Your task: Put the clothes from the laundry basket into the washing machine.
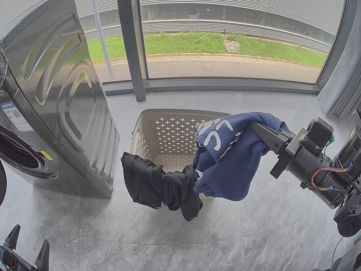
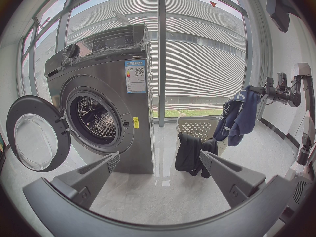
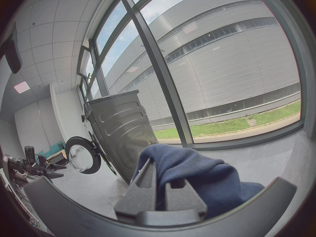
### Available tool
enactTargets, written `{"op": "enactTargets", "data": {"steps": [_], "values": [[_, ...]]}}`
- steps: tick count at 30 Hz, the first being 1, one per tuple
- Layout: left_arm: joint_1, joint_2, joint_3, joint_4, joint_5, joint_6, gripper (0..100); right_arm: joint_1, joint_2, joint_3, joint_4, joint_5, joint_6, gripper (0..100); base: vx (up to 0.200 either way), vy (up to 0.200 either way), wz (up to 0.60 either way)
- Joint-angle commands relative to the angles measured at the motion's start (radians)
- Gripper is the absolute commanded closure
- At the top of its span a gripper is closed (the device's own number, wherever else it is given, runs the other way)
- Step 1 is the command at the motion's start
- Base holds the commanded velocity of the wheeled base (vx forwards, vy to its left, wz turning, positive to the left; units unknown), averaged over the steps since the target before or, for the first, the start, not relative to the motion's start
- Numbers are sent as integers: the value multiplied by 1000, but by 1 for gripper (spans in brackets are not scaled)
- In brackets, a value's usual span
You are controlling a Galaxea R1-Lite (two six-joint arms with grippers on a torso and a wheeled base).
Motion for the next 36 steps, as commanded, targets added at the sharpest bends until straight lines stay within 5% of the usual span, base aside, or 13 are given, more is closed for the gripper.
{"op": "enactTargets", "data": {"steps": [1, 11, 36], "values": [[0, -17, 16, 0, 0, 2, 0, -1, -36, -3, -1, 2, 0, 100, -200, 0, 0], [2, -17, 16, 0, 0, 2, 0, 5, -91, -10, 9, 7, 4, 100, -20, 0, 0], [0, -17, 16, 2, -2, 3, 0, 11, -79, -7, -1, 7, 17, 100, 0, 200, 0]]}}
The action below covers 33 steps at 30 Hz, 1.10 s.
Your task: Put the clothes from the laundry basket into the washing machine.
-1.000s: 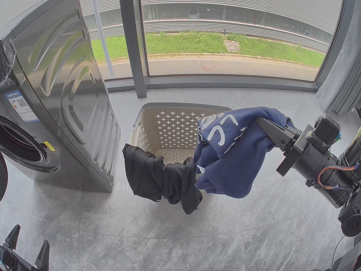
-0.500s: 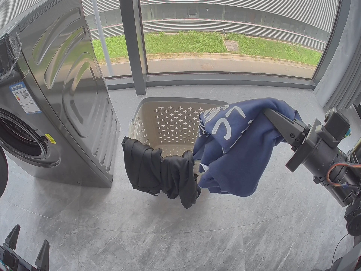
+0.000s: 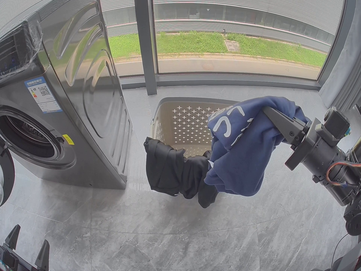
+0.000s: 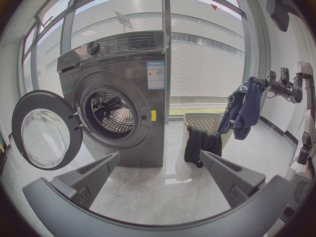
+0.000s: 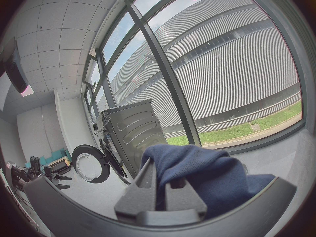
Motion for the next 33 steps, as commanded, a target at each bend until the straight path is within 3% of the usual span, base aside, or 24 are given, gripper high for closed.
{"op": "enactTargets", "data": {"steps": [1, 4, 20, 23, 33], "values": [[0, -16, 16, 1, -1, 0, 0, 0, 2, 4, 0, 0, 1, 100, 0, 200, 0], [0, -16, 16, 1, -1, -1, 0, 3, 6, -1, -1, 0, 20, 100, 0, 200, 0], [0, -16, 16, -1, -1, -1, 0, 22, 72, -11, -24, -8, 23, 100, 0, 200, 0], [0, -16, 16, 1, -1, -1, 0, 20, 71, -18, -26, -8, 23, 100, 0, 0, 0], [0, -16, 16, 1, 0, -4, 0, 15, 71, -16, -26, -8, 23, 100, -200, 0, 0]]}}
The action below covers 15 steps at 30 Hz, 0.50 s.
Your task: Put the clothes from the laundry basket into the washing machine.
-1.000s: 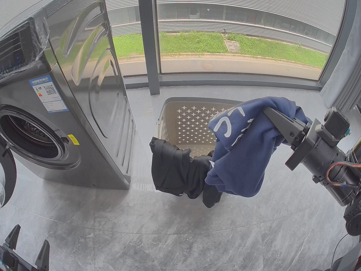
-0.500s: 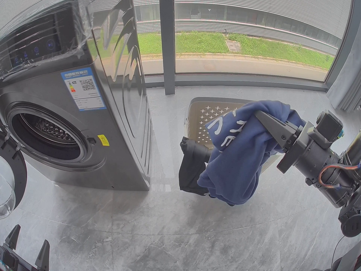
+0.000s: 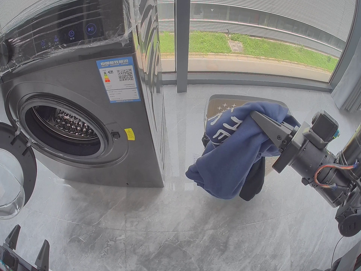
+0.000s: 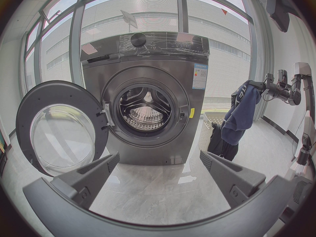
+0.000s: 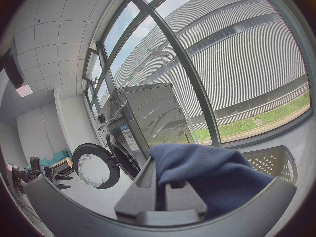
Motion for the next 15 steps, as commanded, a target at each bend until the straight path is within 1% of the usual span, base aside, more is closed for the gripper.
{"op": "enactTargets", "data": {"steps": [1, 5, 11, 15], "values": [[0, -17, 16, 0, 0, 0, 0, -4, 2, 0, 1, 0, 0, 100, -200, 0, 0], [0, -17, 16, -2, 0, 0, 0, -4, 2, 0, 0, 0, 0, 100, -200, 0, 0], [0, -17, 16, 0, 0, 1, 0, -6, 3, 2, 0, 0, 0, 100, 0, 0, 0], [0, -17, 16, -2, 0, 1, 0, -7, 3, 2, 0, 0, 0, 100, 0, 200, 0]]}}
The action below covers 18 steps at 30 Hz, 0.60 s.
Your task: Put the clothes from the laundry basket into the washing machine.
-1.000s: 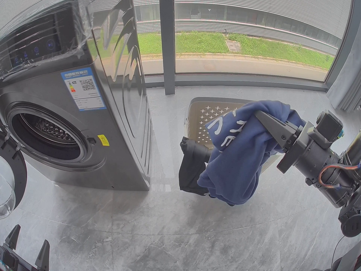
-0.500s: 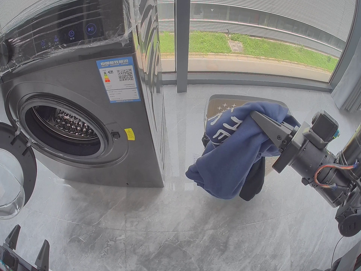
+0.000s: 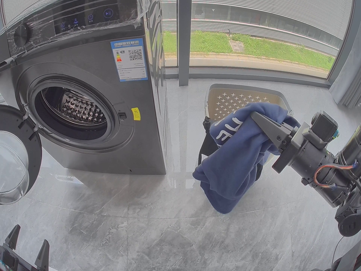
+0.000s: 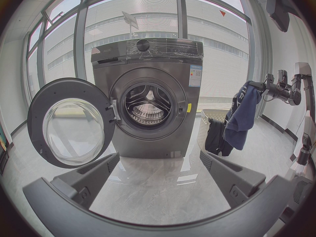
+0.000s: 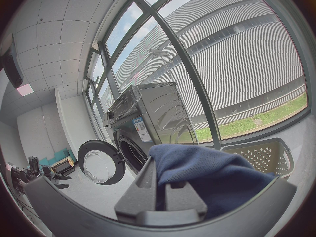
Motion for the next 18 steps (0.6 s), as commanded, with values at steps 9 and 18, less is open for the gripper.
{"op": "enactTargets", "data": {"steps": [9, 18], "values": [[0, -17, 16, 0, 0, 0, 0, -2, 2, -2, -1, 0, 0, 100, 0, 200, 0], [0, -15, 16, 0, 0, 0, 0, -4, 0, -4, -1, -3, 0, 100, 0, 200, 0]]}}
